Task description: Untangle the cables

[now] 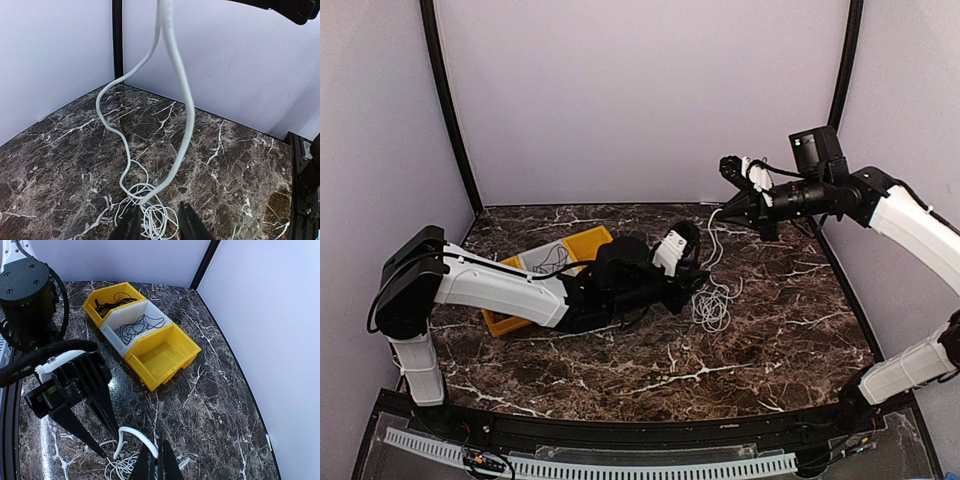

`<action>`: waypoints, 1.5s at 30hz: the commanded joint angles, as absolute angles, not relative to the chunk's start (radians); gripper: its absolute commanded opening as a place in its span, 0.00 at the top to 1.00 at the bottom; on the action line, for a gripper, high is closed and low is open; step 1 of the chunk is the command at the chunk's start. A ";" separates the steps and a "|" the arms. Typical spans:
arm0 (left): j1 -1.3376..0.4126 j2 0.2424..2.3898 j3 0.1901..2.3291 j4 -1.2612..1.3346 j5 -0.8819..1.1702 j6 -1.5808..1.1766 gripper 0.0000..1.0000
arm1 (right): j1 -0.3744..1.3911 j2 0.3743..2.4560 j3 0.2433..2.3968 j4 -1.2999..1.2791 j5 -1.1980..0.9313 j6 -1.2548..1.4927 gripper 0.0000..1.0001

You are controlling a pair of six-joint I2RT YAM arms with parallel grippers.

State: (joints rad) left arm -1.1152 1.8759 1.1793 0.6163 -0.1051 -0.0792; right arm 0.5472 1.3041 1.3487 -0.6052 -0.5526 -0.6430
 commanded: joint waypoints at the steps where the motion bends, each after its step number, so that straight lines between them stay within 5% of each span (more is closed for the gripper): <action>1: -1.114 1.829 1.213 0.546 -0.133 -0.056 0.76 | 0.557 1.294 1.335 -0.575 -0.551 -0.652 1.00; 8: -1.114 1.736 1.190 0.365 -0.066 -0.077 0.77 | 0.556 1.311 1.349 -0.576 -0.555 -0.652 1.00; 15: -1.112 1.681 1.141 0.361 -0.245 -0.075 0.41 | 0.558 1.323 1.353 -0.572 -0.574 -0.650 1.00; 20: -1.102 1.763 1.219 0.378 -0.161 -0.027 0.38 | 0.560 1.339 1.367 -0.585 -0.578 -0.649 1.00; 25: -1.092 1.828 1.267 0.395 -0.081 -0.012 0.51 | 0.561 1.336 1.372 -0.588 -0.575 -0.645 1.00; 32: -1.071 1.811 1.242 0.435 -0.044 -0.010 0.93 | 0.560 1.335 1.330 -0.563 -0.575 -0.635 1.00; 38: -1.049 1.768 1.172 0.503 -0.026 -0.063 1.00 | 0.561 1.360 1.324 -0.552 -0.560 -0.626 0.94; 45: -1.009 1.734 1.135 0.530 -0.026 -0.183 1.00 | 0.561 1.307 1.198 -0.532 -0.558 -0.707 0.50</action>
